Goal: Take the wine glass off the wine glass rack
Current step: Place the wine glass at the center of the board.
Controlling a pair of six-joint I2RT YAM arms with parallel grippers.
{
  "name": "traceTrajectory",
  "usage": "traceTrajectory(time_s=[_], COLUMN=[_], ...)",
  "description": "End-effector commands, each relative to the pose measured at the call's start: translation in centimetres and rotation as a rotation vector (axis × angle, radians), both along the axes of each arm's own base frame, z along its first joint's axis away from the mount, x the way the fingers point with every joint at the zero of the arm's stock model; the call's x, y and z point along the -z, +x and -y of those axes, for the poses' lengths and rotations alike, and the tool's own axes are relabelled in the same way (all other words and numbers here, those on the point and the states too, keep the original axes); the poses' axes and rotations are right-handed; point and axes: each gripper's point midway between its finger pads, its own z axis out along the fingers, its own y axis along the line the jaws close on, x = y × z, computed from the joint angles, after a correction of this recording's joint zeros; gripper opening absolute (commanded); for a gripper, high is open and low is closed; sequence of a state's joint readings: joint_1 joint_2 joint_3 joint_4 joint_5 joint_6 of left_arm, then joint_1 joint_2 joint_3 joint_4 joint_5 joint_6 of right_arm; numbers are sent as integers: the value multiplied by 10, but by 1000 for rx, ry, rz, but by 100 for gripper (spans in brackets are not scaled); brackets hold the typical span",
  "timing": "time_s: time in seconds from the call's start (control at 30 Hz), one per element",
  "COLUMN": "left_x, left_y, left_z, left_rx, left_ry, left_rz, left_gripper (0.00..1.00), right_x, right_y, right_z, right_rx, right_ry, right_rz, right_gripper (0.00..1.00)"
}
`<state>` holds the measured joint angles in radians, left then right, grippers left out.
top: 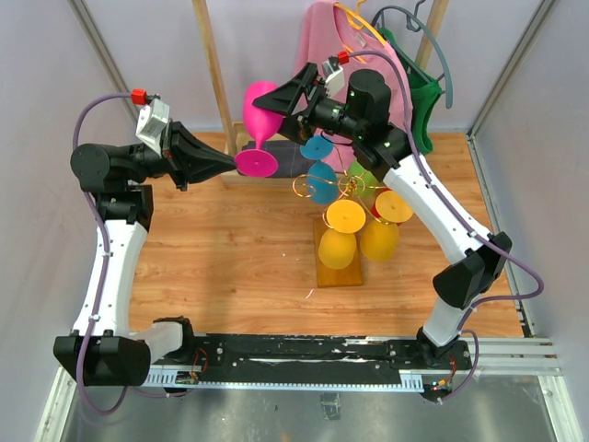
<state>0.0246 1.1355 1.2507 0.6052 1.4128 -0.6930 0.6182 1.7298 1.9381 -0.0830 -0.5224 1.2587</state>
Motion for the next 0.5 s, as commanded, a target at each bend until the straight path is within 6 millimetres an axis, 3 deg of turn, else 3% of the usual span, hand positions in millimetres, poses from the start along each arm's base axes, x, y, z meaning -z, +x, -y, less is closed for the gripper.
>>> traceTrajectory(time_s=[0.0,0.47], left_x=[-6,0], left_y=[-5,-12], left_z=[2,5], left_rx=[21,52], left_ry=[13,27], left_rz=[56,44], left_gripper=[0,0], right_x=[-17,-17], right_y=[-9,-5], right_z=[-8,-14], right_rx=[-21,-38], right_ry=[39,68], right_rz=[27,6], right_gripper=[99,99])
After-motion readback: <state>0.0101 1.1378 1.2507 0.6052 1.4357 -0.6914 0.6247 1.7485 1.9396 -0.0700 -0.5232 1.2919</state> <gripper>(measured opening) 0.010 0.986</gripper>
